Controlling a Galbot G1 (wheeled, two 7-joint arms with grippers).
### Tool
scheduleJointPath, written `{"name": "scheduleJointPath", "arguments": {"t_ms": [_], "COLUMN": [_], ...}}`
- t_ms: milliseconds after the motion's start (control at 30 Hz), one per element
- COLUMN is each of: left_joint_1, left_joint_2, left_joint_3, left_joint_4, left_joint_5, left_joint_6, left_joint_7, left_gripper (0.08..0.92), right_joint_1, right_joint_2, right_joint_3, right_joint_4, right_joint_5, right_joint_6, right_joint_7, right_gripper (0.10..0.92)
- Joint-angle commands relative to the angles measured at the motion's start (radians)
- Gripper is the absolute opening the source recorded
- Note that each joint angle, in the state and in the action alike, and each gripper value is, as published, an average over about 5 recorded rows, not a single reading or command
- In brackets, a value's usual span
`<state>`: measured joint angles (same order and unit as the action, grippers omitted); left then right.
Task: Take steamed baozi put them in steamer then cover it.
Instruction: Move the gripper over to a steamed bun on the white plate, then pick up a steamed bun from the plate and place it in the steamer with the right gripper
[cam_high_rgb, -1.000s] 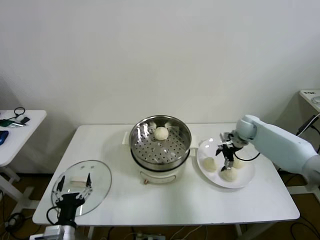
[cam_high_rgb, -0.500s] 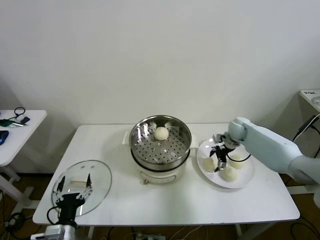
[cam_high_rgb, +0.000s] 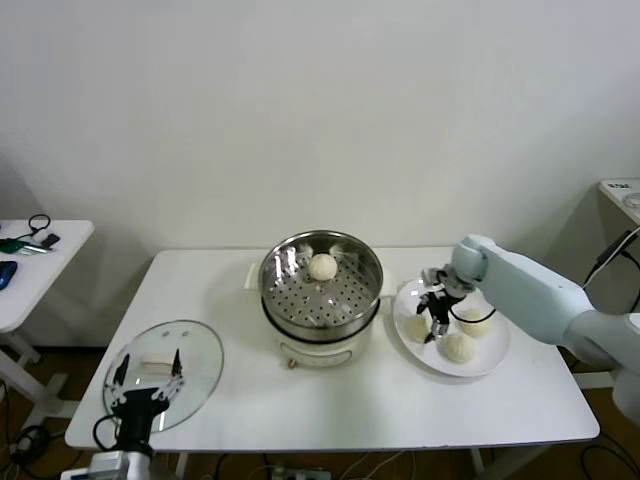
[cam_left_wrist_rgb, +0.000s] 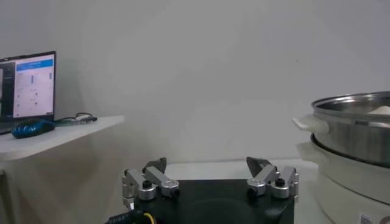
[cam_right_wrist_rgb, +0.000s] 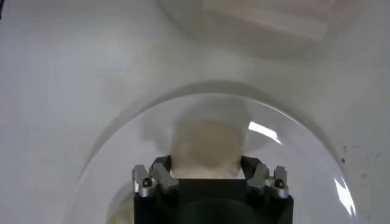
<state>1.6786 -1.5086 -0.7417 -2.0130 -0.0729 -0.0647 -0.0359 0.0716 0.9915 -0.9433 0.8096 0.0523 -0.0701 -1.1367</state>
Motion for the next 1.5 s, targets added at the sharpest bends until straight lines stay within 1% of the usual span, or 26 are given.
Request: {"name": "scheduleJointPath", "arguments": {"t_ms": [33, 200, 400, 500, 667, 833, 1033, 1333, 1500], "left_joint_1": [0.001, 0.002, 0.001, 0.003, 0.006, 0.016, 0.018, 0.032, 0.04], "left_joint_2": [-0.002, -0.003, -0.003, -0.004, -0.001, 0.002, 0.017, 0.038, 0.051], "left_joint_3": [-0.001, -0.003, -0.003, 0.001, 0.009, 0.027, 0.044, 0.047, 0.043], "left_joint_4": [0.002, 0.001, -0.004, -0.007, -0.007, -0.02, -0.036, -0.028, -0.028], "left_joint_5": [-0.001, -0.003, -0.004, -0.003, 0.0, 0.003, 0.002, -0.007, -0.014], "left_joint_6": [-0.001, -0.003, -0.002, -0.002, -0.006, -0.012, -0.013, -0.03, -0.034], "left_joint_7": [0.0, 0.0, 0.0, 0.0, 0.003, 0.007, 0.009, 0.004, 0.005], "left_gripper": [0.823, 0.823, 0.823, 0.823, 0.823, 0.823, 0.823, 0.823, 0.823], "right_joint_1": [-0.003, 0.014, 0.13, 0.242, 0.454, 0.655, 0.754, 0.717, 0.658], "right_joint_2": [0.006, -0.007, -0.047, -0.068, -0.07, -0.006, 0.095, 0.253, 0.328], "right_joint_3": [0.003, 0.001, -0.061, -0.141, -0.305, -0.459, -0.535, -0.526, -0.515], "right_joint_4": [-0.014, -0.005, 0.03, 0.052, 0.08, 0.089, 0.123, 0.132, 0.124], "right_joint_5": [-0.003, 0.014, 0.093, 0.158, 0.316, 0.451, 0.574, 0.649, 0.664], "right_joint_6": [0.007, 0.009, -0.001, -0.01, -0.038, -0.056, -0.105, -0.165, -0.187], "right_joint_7": [-0.002, -0.003, -0.002, -0.003, -0.014, -0.024, -0.014, 0.031, 0.059], "right_gripper": [0.674, 0.664, 0.67, 0.67, 0.67, 0.67, 0.67, 0.67, 0.67]}}
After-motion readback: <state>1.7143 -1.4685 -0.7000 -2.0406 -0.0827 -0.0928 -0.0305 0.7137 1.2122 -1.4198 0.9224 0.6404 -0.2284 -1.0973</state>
